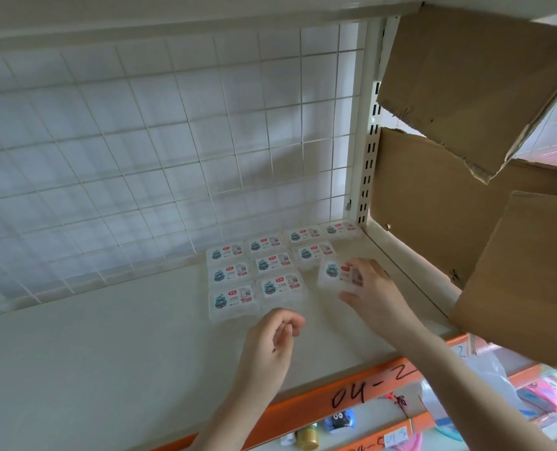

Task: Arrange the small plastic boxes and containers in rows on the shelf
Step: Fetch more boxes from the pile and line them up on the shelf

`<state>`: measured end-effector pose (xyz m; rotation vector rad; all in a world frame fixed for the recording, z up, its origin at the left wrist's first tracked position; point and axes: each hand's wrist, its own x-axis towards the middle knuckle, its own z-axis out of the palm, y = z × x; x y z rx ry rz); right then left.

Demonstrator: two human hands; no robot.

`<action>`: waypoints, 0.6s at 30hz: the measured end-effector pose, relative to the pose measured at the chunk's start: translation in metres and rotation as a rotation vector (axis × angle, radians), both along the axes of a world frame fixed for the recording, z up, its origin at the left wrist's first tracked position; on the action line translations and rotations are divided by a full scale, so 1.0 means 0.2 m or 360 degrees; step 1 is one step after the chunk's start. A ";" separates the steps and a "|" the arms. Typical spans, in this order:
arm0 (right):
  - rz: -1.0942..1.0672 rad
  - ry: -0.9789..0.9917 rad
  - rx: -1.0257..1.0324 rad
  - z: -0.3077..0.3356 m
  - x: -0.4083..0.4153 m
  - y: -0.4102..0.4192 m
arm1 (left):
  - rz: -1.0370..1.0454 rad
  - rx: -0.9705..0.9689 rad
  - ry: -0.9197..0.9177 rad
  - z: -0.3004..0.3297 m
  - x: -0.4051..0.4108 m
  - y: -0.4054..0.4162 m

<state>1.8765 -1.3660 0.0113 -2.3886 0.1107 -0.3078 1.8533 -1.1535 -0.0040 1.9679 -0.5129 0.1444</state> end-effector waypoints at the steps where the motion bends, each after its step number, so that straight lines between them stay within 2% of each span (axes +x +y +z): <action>1: 0.0034 0.0045 -0.0062 0.00 0.03 -0.02 | -0.0007 0.0018 -0.0015 0.00 0.00 0.00; 8: 0.0208 0.0104 -0.0355 -0.01 0.15 -0.09 | -0.0010 -0.0003 0.0028 0.00 0.01 0.00; 18: 0.0335 -0.0060 -0.0404 -0.05 0.13 -0.04 | -0.0029 -0.0003 0.0104 0.03 -0.01 0.00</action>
